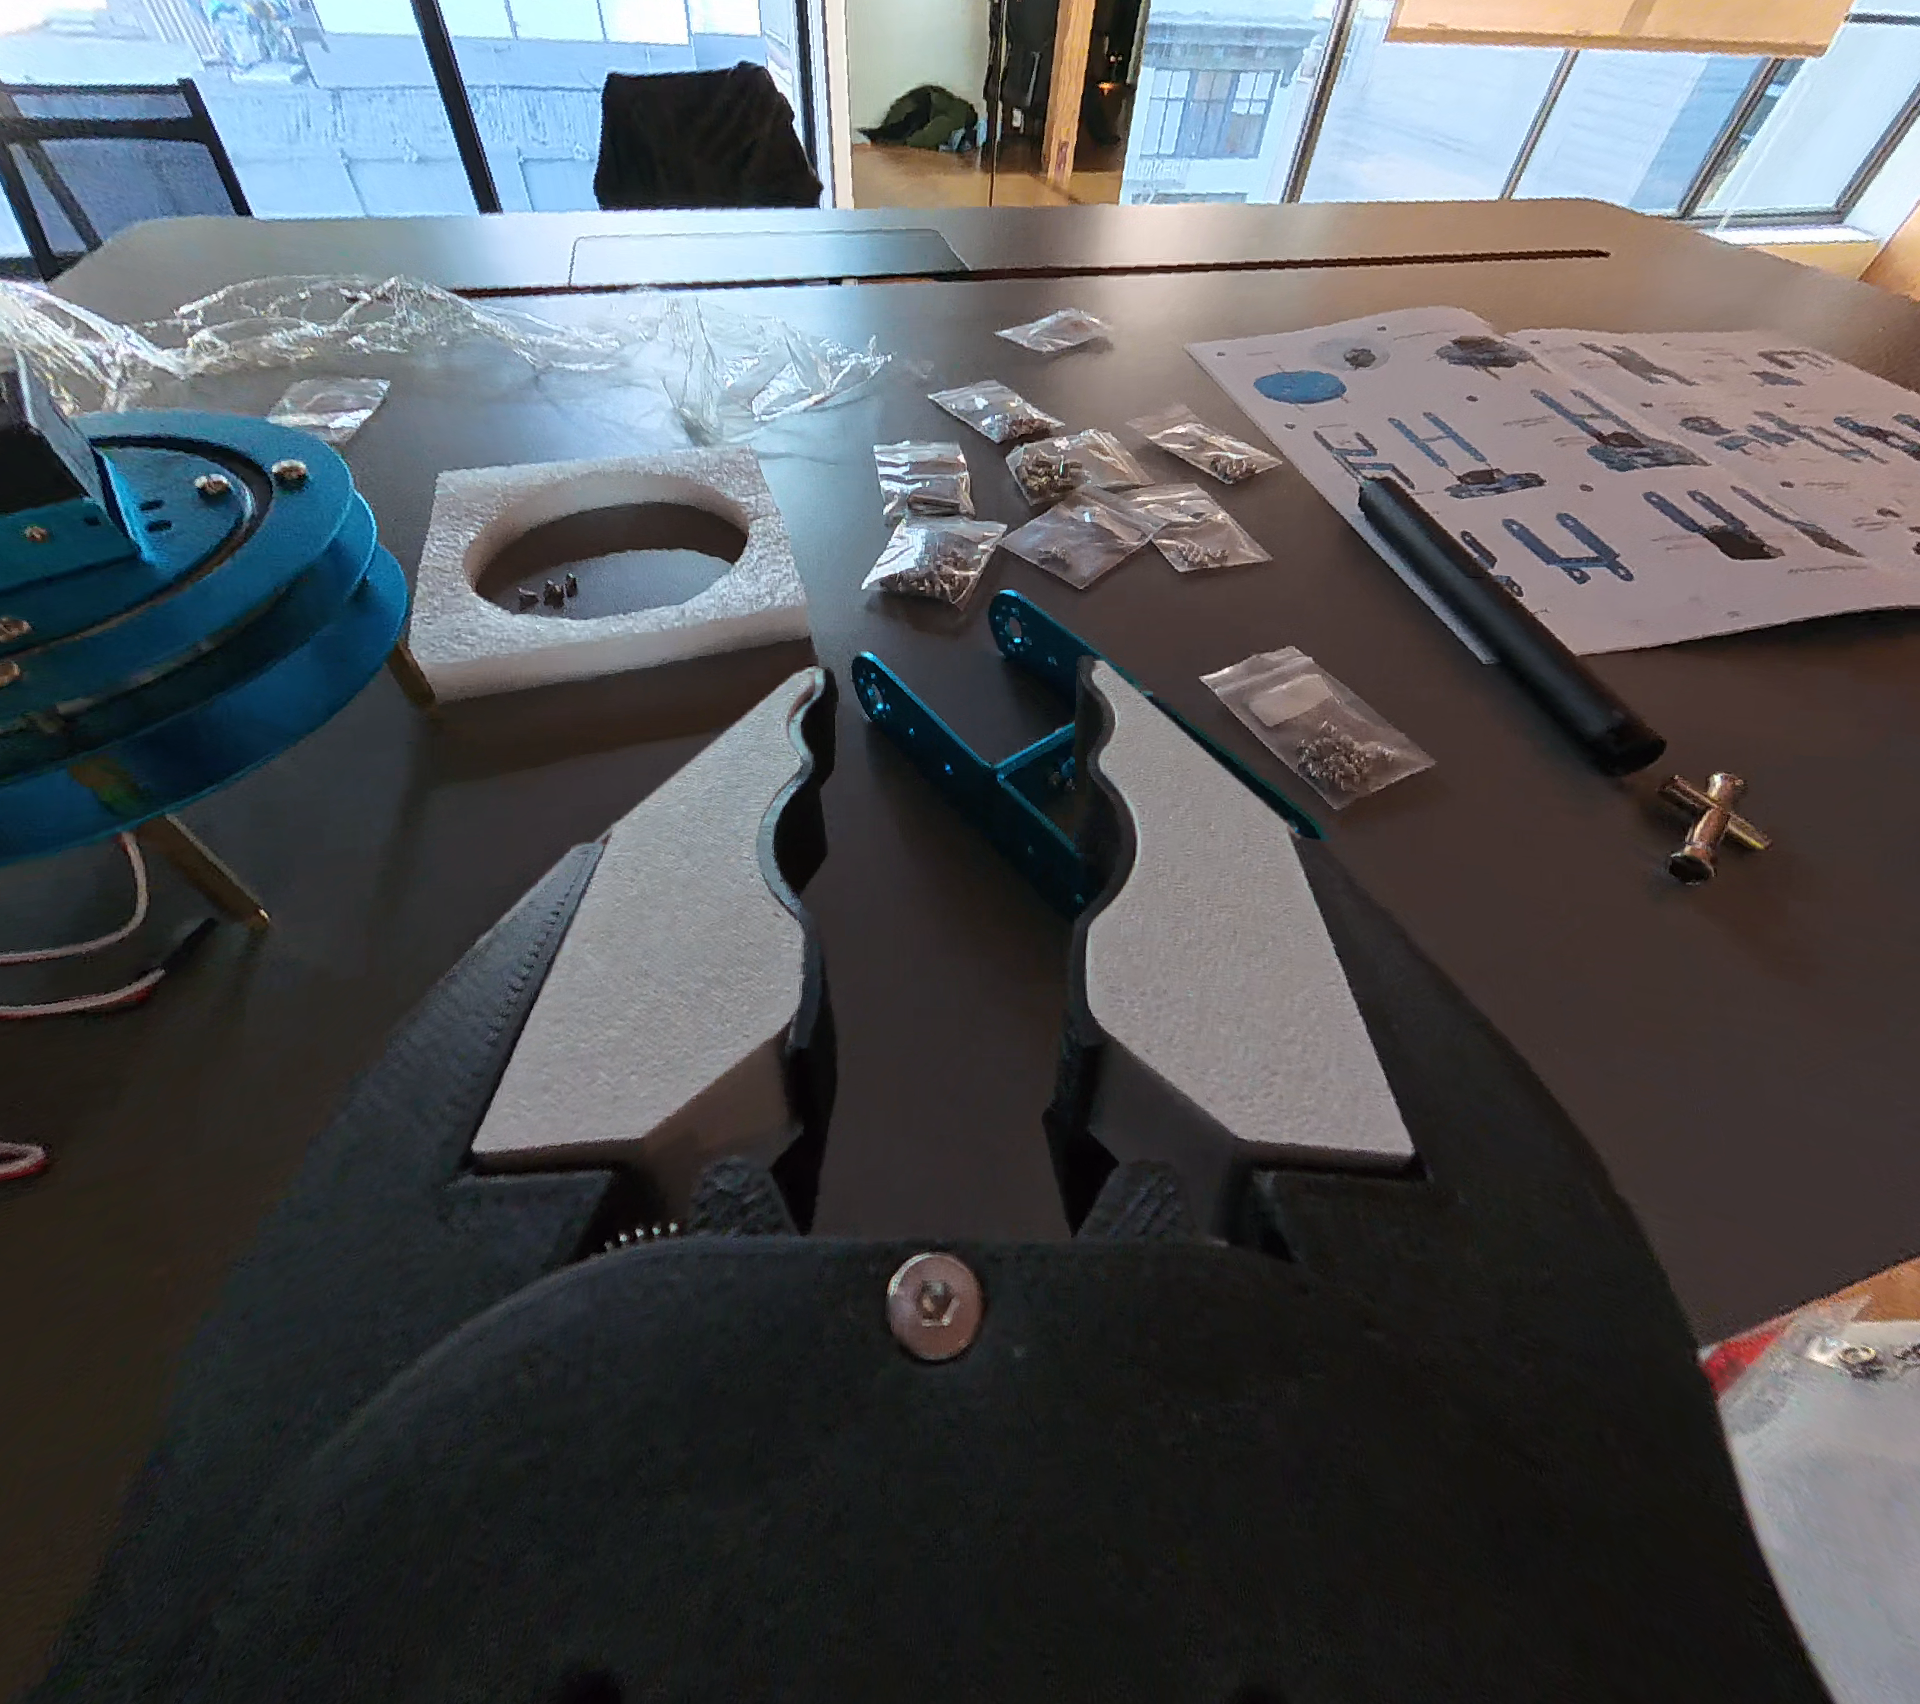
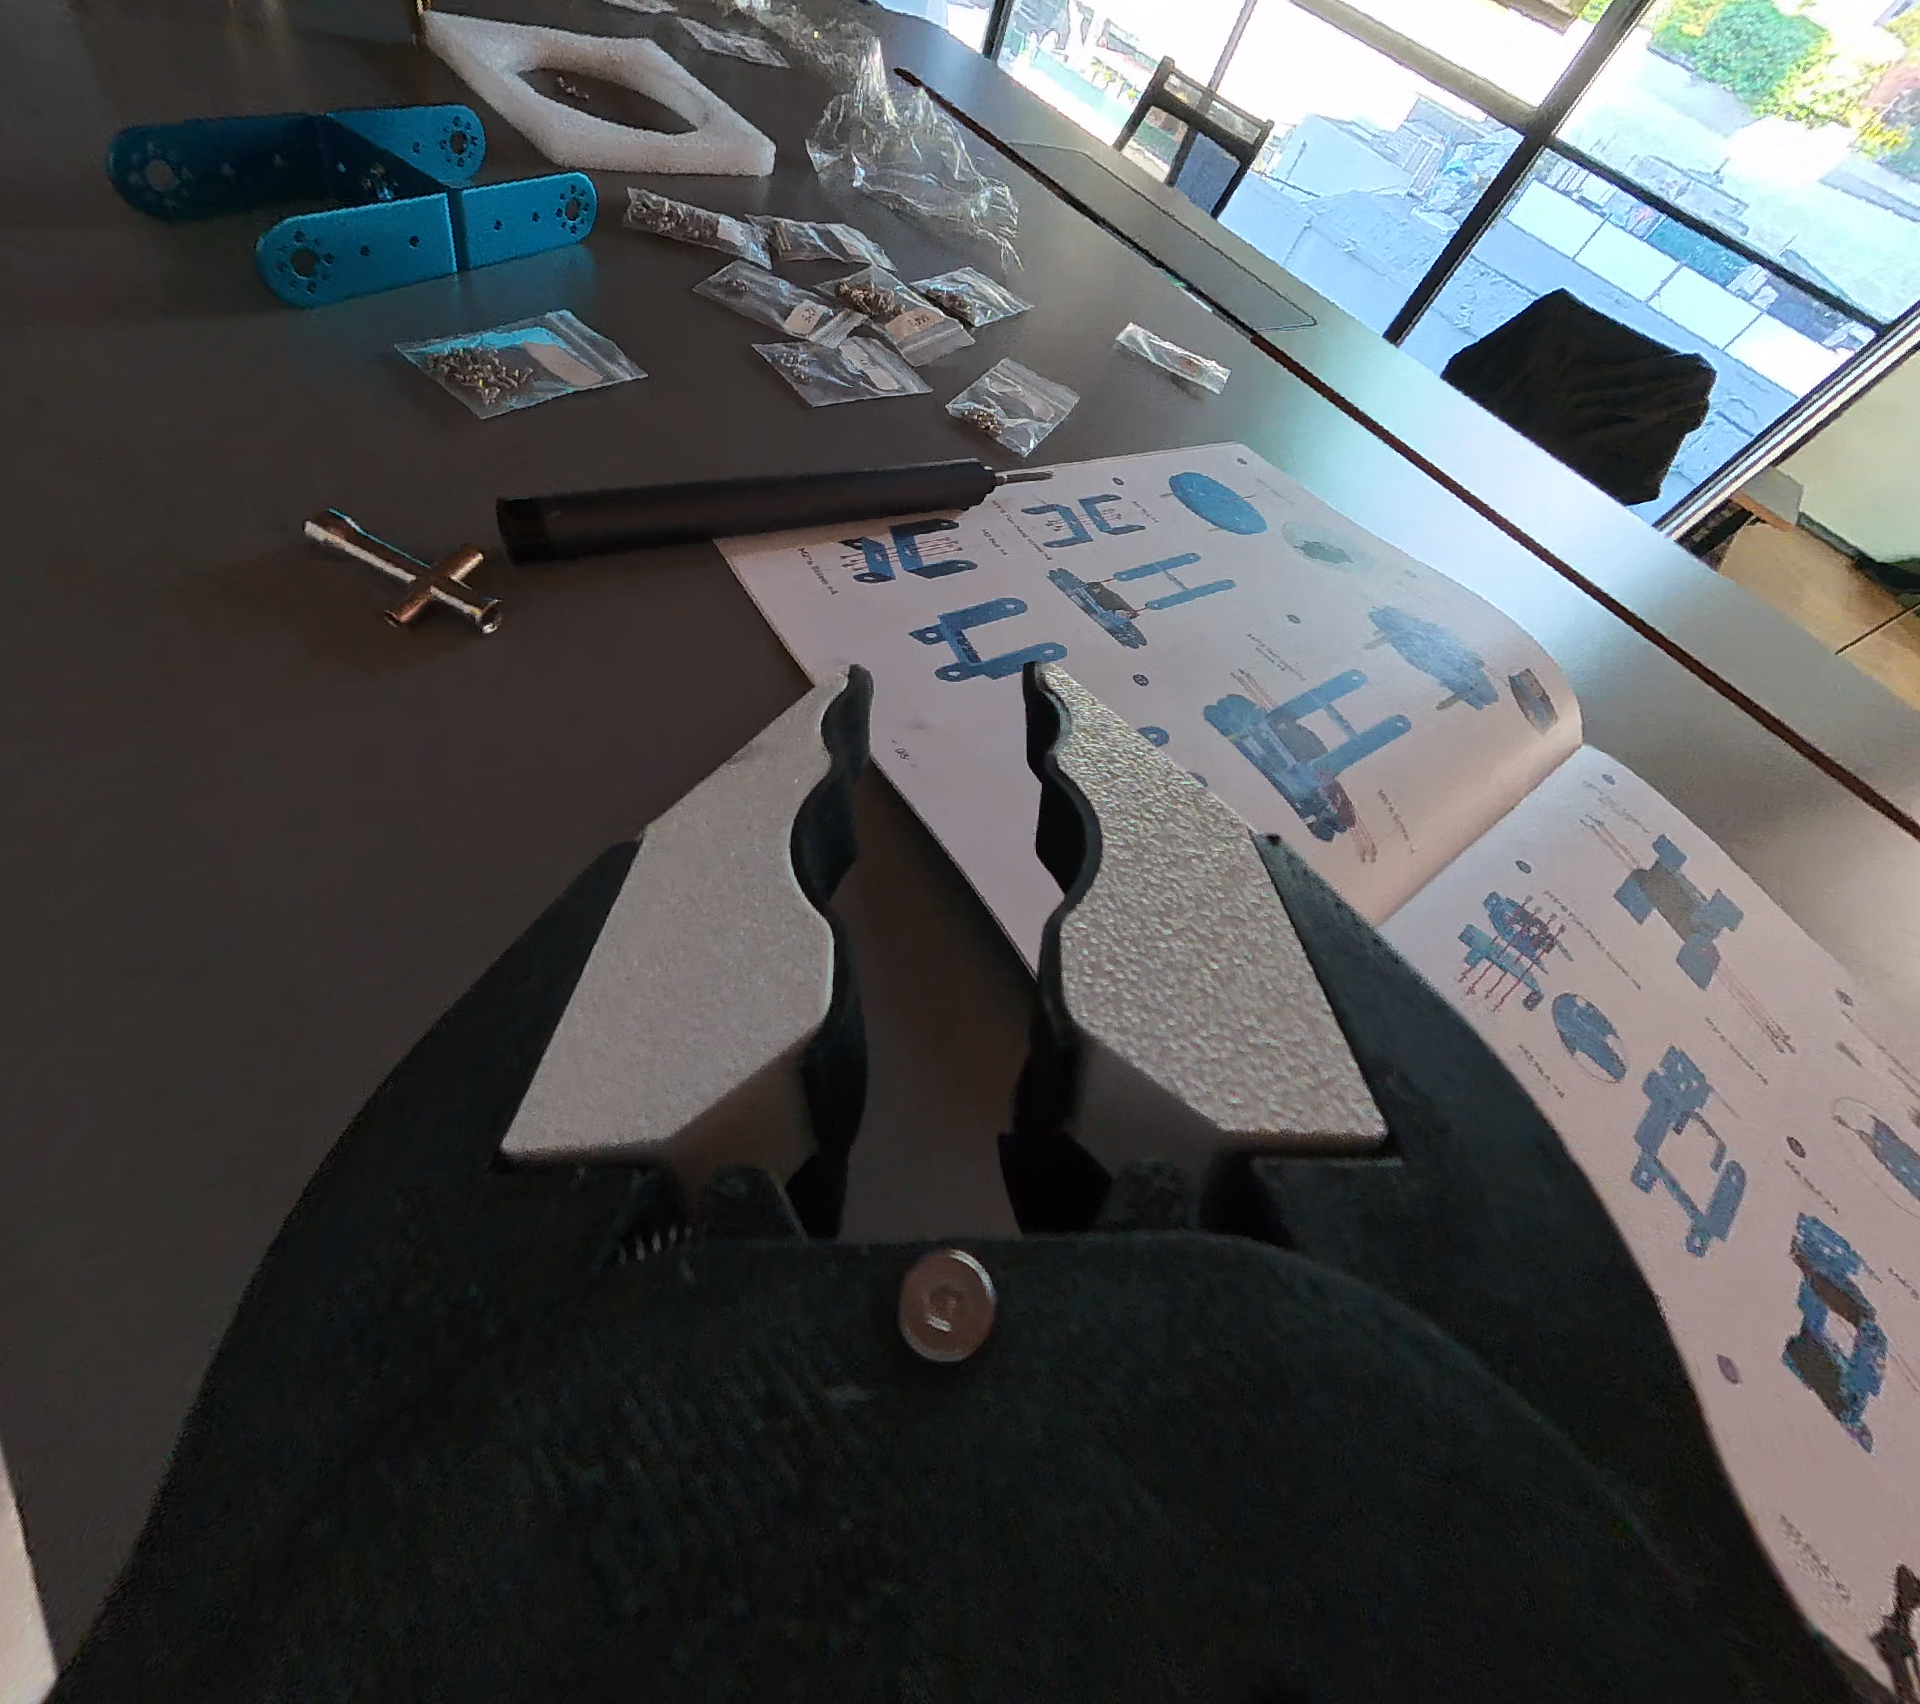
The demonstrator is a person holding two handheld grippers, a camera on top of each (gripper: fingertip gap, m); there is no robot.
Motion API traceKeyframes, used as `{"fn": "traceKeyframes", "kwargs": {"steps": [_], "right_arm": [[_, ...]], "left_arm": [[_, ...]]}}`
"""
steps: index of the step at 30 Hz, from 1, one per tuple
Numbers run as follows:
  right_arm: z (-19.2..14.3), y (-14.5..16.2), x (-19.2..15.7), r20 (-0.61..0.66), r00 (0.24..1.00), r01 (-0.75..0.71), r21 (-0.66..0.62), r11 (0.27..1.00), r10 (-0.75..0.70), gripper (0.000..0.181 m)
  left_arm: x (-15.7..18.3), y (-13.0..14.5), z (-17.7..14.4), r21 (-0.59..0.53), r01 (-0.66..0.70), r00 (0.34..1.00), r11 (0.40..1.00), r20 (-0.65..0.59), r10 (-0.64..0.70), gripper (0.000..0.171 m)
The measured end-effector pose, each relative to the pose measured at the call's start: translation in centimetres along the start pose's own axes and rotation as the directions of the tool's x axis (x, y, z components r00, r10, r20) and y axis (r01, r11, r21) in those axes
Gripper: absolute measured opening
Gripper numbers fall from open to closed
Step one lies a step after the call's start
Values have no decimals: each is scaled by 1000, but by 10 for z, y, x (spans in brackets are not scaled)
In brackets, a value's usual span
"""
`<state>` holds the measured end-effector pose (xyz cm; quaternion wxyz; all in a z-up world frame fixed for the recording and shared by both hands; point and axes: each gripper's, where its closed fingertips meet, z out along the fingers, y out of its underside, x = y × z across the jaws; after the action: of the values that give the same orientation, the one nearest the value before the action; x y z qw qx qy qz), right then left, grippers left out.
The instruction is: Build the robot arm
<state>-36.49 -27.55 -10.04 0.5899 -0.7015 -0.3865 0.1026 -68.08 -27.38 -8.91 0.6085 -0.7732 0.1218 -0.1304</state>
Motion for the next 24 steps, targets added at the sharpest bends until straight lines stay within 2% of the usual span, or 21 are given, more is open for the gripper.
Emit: {"fn": "traceKeyframes", "kwargs": {"steps": [6,12,19,21,24], "right_arm": [[-18,-5,12,56,989,-139,91,986,134,29],[-27,5,27,19,997,-80,71,994,79,27],[-23,4,19,56,996,-67,63,996,64,28],[-22,5,19,58,996,-70,59,996,67,28],[-20,6,20,63,995,-84,45,995,81,27]], "left_arm": [[0,-10,10,31,4,1000,1000,-16,-3,42],[2,-25,18,131,15,998,991,-56,-8,33],[11,-27,27,130,-3,994,991,-106,17,32],[9,-33,21,186,-32,997,982,-65,45,31],[-6,-49,-1,326,-89,995,941,75,68,28]]}}
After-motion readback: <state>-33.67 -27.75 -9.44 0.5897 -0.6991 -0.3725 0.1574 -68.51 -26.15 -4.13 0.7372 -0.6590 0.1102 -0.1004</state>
